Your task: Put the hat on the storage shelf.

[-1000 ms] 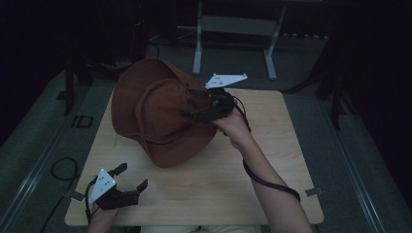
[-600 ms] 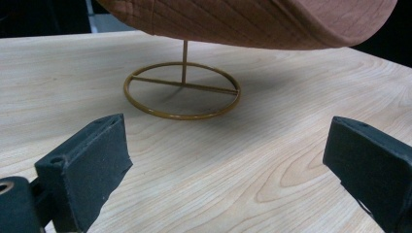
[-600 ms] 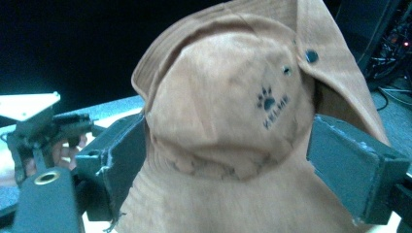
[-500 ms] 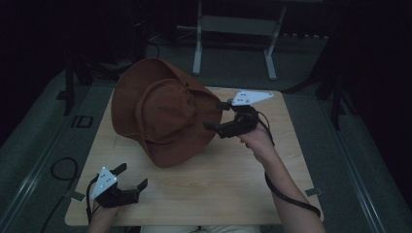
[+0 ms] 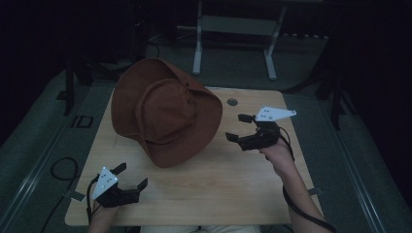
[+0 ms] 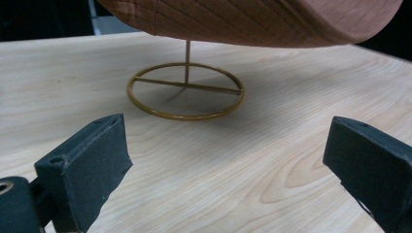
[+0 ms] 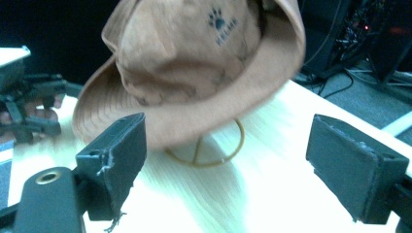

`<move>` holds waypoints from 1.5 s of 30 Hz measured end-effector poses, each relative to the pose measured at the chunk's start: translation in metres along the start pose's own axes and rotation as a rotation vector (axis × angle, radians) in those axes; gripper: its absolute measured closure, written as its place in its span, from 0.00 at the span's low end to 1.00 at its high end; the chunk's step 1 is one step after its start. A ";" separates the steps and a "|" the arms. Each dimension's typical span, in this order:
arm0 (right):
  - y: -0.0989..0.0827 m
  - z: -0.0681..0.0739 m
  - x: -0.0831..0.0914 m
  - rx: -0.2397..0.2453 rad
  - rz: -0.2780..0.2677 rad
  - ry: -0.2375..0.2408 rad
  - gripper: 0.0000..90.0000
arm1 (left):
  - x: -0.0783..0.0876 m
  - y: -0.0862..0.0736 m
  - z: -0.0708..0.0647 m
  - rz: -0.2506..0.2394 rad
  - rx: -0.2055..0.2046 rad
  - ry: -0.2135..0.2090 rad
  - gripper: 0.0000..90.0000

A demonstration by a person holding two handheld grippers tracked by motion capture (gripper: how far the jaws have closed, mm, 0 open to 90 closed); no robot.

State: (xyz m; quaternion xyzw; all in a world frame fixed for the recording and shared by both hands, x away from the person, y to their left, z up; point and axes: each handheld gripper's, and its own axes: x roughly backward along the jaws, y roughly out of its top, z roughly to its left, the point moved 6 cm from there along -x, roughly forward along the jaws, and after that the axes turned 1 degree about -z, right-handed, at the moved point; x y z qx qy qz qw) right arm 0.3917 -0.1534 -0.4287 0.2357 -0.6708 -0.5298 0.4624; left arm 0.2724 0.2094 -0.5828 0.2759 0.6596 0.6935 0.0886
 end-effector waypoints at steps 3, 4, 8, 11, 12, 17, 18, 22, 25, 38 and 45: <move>-0.018 -0.006 0.005 -0.020 0.005 -0.016 0.16 | -0.001 0.000 0.000 0.008 -0.003 0.009 0.03; -0.023 -0.007 0.005 -0.028 0.008 -0.016 0.16 | -0.001 -0.001 0.000 0.010 -0.002 0.011 0.04; -0.043 -0.010 0.004 -0.045 0.034 -0.026 0.16 | -0.001 -0.002 0.001 0.016 0.001 0.007 0.03; -0.059 -0.011 0.004 -0.057 0.043 -0.027 0.16 | -0.001 -0.002 0.002 0.019 0.001 0.008 0.03; -0.063 -0.011 0.004 -0.059 0.046 -0.025 0.16 | -0.001 -0.002 0.002 0.020 0.000 0.008 0.03; -0.089 -0.011 0.002 -0.060 0.051 -0.025 0.16 | -0.002 -0.003 0.002 0.023 0.002 0.006 0.03; -0.094 -0.011 0.002 -0.064 0.052 -0.026 0.16 | -0.002 -0.003 0.002 0.021 0.002 0.006 0.03; -0.115 -0.012 0.004 -0.071 0.057 -0.042 0.16 | -0.002 -0.004 0.003 0.026 0.005 0.003 0.03; -0.130 -0.015 0.006 -0.088 0.079 -0.052 0.16 | -0.003 -0.004 0.002 0.030 0.005 0.001 0.03; -0.174 -0.023 0.024 -0.123 0.136 -0.141 0.16 | -0.006 -0.006 0.000 0.048 -0.004 0.001 0.03; -0.185 -0.030 0.041 -0.166 0.130 -0.224 0.16 | -0.007 -0.006 0.001 0.050 -0.002 0.001 0.03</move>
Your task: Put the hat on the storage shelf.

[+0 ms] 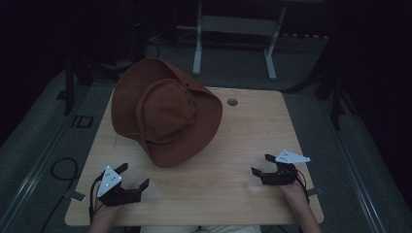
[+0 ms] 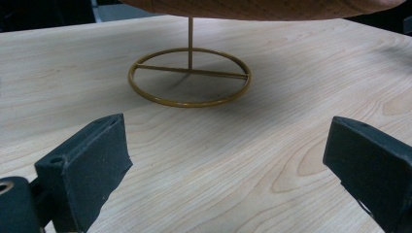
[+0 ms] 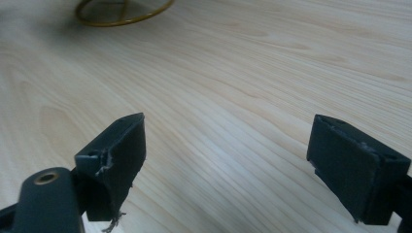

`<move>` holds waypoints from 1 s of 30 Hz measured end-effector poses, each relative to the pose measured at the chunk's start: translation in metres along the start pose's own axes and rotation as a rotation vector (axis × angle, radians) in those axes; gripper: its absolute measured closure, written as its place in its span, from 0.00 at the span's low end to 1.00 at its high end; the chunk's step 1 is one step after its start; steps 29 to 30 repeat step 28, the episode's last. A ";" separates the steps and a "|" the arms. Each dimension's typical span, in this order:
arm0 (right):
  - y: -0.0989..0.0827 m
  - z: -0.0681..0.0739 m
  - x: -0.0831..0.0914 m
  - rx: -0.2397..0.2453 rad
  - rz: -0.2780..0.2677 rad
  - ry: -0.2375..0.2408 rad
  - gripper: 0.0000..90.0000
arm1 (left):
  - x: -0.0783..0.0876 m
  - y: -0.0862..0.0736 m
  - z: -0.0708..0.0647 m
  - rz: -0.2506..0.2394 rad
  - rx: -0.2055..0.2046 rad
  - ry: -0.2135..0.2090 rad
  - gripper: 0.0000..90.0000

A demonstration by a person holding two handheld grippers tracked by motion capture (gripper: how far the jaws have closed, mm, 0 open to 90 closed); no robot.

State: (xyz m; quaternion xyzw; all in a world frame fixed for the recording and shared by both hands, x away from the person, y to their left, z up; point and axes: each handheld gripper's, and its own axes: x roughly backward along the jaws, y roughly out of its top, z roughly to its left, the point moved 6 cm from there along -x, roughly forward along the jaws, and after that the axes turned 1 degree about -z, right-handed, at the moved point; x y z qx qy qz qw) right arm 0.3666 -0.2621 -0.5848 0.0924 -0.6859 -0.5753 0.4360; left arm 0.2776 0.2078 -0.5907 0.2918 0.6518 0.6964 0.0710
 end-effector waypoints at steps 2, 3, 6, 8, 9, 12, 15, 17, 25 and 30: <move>-0.003 -0.005 0.004 -0.006 -0.001 -0.022 0.15 | 0.000 0.000 0.000 0.001 -0.001 0.001 0.03; -0.005 -0.007 0.006 -0.010 -0.003 -0.033 0.15 | 0.000 0.000 0.000 0.001 0.000 0.001 0.03; -0.010 -0.016 0.012 -0.026 -0.003 -0.077 0.14 | 0.001 -0.001 0.000 0.001 0.001 0.005 0.03; -0.012 -0.021 0.016 -0.047 -0.013 -0.096 0.14 | 0.002 -0.001 0.001 0.007 -0.002 0.012 0.04; -0.014 -0.024 0.018 -0.052 -0.010 -0.109 0.14 | 0.002 -0.001 0.001 0.006 -0.002 0.013 0.03; -0.019 -0.032 0.021 -0.058 0.002 -0.158 0.14 | 0.003 -0.001 0.002 0.004 -0.006 0.018 0.03; -0.021 -0.038 0.023 -0.062 -0.008 -0.192 0.14 | 0.003 -0.001 0.001 0.005 -0.016 0.020 0.04; -0.021 -0.041 0.025 -0.064 -0.008 -0.221 0.14 | 0.003 -0.001 0.000 0.003 -0.020 0.021 0.03; -0.024 -0.051 0.027 -0.098 -0.025 -0.279 0.14 | 0.004 -0.001 0.001 0.002 -0.027 0.025 0.03; -0.025 -0.051 0.026 -0.089 -0.017 -0.273 0.14 | 0.004 -0.001 0.003 -0.006 -0.012 0.025 0.03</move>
